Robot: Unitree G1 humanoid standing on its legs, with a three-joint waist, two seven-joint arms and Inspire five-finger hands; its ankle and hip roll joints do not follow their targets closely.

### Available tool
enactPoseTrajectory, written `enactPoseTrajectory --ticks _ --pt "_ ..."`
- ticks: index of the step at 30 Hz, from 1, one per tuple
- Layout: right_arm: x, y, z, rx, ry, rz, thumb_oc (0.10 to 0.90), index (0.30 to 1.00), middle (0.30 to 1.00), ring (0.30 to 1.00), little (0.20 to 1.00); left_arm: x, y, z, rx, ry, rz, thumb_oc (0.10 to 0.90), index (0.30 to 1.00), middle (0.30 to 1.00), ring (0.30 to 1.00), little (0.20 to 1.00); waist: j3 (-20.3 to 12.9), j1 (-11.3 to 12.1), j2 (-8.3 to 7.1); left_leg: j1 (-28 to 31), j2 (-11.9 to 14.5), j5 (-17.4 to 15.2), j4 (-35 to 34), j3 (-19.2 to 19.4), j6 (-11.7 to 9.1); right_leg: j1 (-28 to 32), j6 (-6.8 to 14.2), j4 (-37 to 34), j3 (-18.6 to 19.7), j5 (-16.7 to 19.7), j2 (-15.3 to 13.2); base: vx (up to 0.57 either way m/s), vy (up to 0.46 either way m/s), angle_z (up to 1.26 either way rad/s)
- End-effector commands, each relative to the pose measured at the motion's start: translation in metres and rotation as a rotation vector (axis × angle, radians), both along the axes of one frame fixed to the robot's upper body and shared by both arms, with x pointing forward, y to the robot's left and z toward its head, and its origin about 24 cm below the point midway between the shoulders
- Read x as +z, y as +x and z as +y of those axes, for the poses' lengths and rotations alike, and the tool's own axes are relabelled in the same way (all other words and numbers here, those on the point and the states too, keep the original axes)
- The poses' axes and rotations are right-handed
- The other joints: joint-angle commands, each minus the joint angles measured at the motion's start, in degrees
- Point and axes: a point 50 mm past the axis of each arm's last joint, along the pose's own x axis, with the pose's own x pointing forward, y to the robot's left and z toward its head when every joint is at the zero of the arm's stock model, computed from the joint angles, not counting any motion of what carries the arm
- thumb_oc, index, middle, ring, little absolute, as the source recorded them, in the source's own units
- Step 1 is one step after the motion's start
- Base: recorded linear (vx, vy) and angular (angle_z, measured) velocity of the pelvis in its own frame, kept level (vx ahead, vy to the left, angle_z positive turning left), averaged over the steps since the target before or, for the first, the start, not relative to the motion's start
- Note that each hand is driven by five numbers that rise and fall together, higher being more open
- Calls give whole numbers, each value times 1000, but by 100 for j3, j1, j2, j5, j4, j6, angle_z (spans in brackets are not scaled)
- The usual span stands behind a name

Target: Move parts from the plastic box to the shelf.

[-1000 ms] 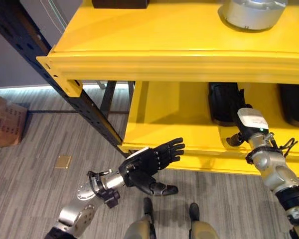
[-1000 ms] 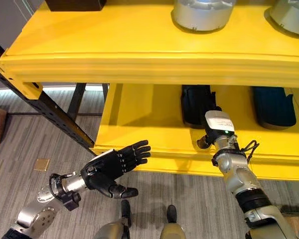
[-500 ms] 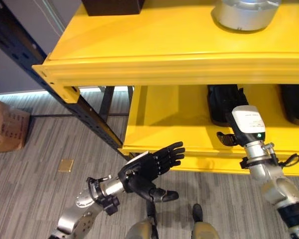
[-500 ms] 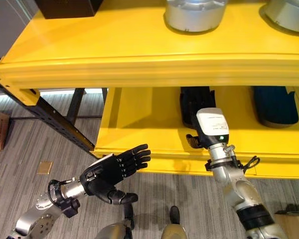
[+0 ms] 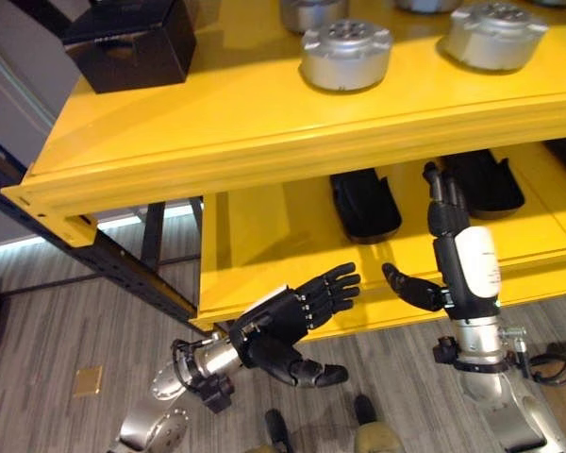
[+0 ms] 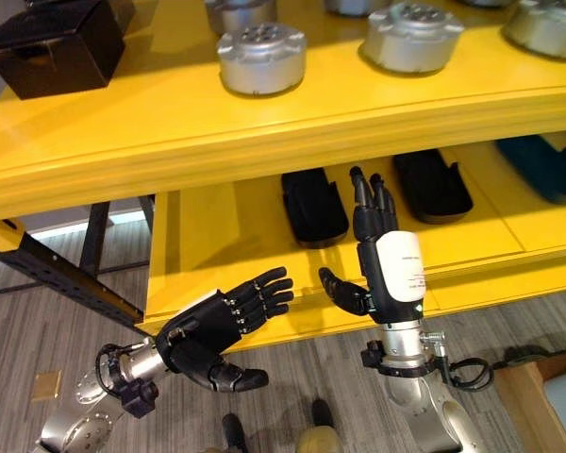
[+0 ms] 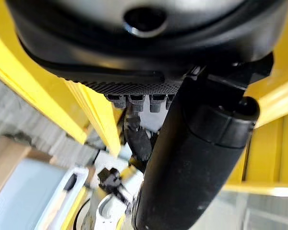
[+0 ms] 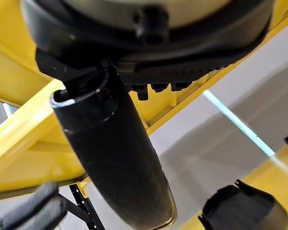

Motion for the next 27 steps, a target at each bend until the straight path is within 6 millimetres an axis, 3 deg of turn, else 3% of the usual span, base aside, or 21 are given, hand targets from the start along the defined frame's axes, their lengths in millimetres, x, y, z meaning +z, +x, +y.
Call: enactPoseTrajectory --ticks 1,4,6,8,11,12,15,23,27 --pt "32 0 -1 74 -7 -111 900 1000 1000 1000 1000 30 3 -4 -26 -159 -177 900 1000 1000 1000 1000 -388 -94 29 628 64 -974 -8 262 32 -166 205 37 143 -46 210 52 154 -25" --pt "29 -9 -14 63 8 -63 900 1000 1000 1000 1000 37 5 -4 21 -145 -258 900 1000 1000 1000 1000 -353 -227 -83 669 3 -1062 -8 590 97 -298 342 24 60 57 105 -7 110 -28" --pt "31 -11 -4 170 31 -80 900 1000 1000 1000 1000 40 7 5 141 -164 -263 900 1000 1000 1000 1000 -293 -99 -172 827 24 -1216 -8 1054 101 -362 464 99 -728 37 9 -5 28 -75" --pt "38 -10 10 235 71 -104 900 1000 1000 1000 1000 40 11 10 201 -169 -271 900 1000 1000 1000 1000 -236 43 -215 892 84 -1190 -8 1403 156 -488 526 416 -1260 34 -154 -87 -52 -175" --pt "35 0 15 202 118 -61 900 1000 1000 1000 1000 40 14 8 171 -155 -270 900 1000 1000 1000 1000 -226 97 -203 874 117 -1145 24 1457 254 -588 529 868 -1242 -109 -313 -78 -133 -129" --pt "21 9 11 184 169 55 900 1000 1000 1000 1000 35 15 8 176 -115 -273 900 1000 1000 1000 1000 -227 155 -186 764 197 -1078 181 1480 284 -572 422 1253 -1339 -251 -425 -89 -215 -21" --pt "5 11 4 190 236 192 900 1000 1000 1000 1000 29 15 17 230 -98 -260 900 1000 1000 1000 1000 -224 212 -178 708 332 -1047 307 1692 190 -587 314 1270 -1635 -234 -480 -96 -311 -25" --pt "-7 4 -14 121 386 287 900 1000 1000 1000 1000 24 15 18 199 -85 -216 900 1000 1000 1000 1000 -414 -5 -118 938 384 -923 31 1869 -1 -324 319 580 -1664 -139 -216 -25 -234 -36" --pt "-29 1 -26 175 641 501 900 1000 1000 1000 1000 20 16 16 181 -99 -172 900 1000 1000 1000 1000 -519 -298 -71 1029 530 -912 -8 1941 -108 -167 15 354 -1437 -301 214 -36 -461 -31"
